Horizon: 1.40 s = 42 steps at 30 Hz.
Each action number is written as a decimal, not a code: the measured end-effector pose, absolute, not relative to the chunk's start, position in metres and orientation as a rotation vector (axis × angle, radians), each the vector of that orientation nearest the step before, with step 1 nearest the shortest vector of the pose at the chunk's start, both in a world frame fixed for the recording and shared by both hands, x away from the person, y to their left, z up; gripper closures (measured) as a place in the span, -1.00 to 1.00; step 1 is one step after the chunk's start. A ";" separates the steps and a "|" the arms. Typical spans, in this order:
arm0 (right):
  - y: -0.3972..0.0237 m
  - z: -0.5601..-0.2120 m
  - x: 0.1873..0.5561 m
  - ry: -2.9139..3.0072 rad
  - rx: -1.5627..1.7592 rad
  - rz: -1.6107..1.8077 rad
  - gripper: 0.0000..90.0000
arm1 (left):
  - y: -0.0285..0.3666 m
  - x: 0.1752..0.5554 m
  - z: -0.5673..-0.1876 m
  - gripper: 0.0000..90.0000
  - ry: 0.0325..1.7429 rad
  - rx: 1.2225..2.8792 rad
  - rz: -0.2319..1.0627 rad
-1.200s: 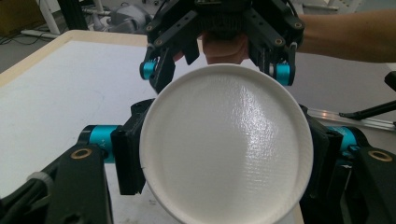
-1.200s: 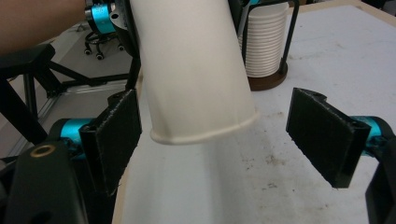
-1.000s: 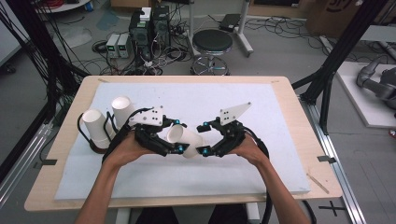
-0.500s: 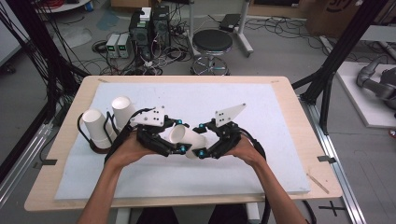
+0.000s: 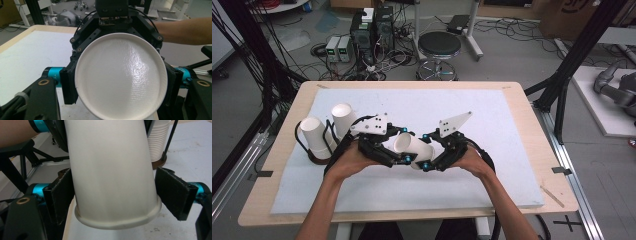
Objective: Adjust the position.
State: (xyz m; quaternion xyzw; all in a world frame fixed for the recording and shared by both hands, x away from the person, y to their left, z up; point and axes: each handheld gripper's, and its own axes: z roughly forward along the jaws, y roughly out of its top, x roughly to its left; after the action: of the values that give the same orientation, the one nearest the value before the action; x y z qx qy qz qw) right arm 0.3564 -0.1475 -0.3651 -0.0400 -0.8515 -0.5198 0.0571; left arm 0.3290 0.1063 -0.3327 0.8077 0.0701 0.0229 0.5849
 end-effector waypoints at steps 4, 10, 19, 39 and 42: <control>-0.148 -0.365 0.356 -2.593 -0.108 -1.568 -0.48 | 0.107 0.329 -0.333 -0.26 0.166 1.875 0.043; -0.148 -0.364 0.355 -2.607 -0.078 -1.553 -0.37 | 0.107 0.330 -0.334 -0.24 0.163 1.874 0.027; -0.148 -0.365 0.355 -2.606 -0.067 -1.537 -0.32 | 0.108 0.331 -0.338 -0.28 0.171 1.874 0.019; -0.152 -0.363 0.355 -2.600 -0.071 -1.558 -0.27 | 0.115 0.332 -0.339 -0.76 0.192 1.876 0.026; -0.152 -0.362 0.355 -2.597 -0.077 -1.561 -0.27 | 0.118 0.331 -0.338 -0.79 0.189 1.867 0.023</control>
State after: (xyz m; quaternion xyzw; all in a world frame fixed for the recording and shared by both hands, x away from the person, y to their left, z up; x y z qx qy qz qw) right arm 0.3546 -0.1524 -0.3621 -0.0255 -0.8555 -0.5141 0.0553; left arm 0.3312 0.1180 -0.3381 0.8024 0.0813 0.0098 0.5912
